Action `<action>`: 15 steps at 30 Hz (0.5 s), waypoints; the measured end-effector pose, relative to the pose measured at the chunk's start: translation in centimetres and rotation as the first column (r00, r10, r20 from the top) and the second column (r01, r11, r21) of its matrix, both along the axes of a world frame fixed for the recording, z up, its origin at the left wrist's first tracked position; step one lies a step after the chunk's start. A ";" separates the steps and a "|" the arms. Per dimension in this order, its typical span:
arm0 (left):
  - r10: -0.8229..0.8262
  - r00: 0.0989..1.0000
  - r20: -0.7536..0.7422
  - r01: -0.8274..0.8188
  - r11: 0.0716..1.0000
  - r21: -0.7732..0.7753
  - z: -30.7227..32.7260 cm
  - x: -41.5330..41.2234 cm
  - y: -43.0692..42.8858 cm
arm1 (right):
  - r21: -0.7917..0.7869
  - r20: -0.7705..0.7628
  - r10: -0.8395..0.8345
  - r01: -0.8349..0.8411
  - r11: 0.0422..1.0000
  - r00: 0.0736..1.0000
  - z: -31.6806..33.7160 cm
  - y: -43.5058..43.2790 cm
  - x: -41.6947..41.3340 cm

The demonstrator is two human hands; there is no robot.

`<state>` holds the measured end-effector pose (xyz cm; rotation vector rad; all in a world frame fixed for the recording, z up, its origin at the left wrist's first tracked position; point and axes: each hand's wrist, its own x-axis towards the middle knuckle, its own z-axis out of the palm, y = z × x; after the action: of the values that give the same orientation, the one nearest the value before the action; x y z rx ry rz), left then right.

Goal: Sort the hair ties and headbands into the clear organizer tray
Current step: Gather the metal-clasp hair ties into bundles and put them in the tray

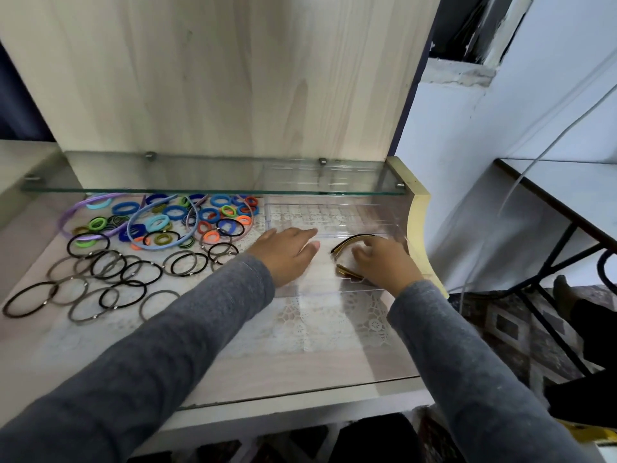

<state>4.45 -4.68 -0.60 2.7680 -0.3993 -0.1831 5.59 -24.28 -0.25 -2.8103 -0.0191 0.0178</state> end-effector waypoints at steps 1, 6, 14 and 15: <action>-0.002 0.999 0.041 0.003 1.000 -0.023 0.1 -0.2 0.3 | -0.008 0.030 0.007 -0.006 1.000 1.000 0.1 0.5 -0.2; 0.094 0.973 0.211 -0.091 0.996 -0.020 -0.5 -2.0 3.7 | 0.135 0.152 0.055 -0.076 0.988 0.987 0.2 4.3 -0.9; 0.253 0.919 0.303 -0.245 0.967 -0.065 -3.1 -6.3 11.2 | 0.155 0.453 0.304 -0.410 0.899 0.838 -1.2 12.1 -3.3; 0.264 0.916 0.303 -0.251 0.964 -0.082 -3.3 -6.8 12.0 | 0.134 0.496 0.333 -0.450 0.883 0.802 -1.5 12.8 -3.7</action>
<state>-2.36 7.33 -3.90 2.7755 -0.1051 0.3280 1.88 -11.45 -1.71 -2.4415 -0.6755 -0.5212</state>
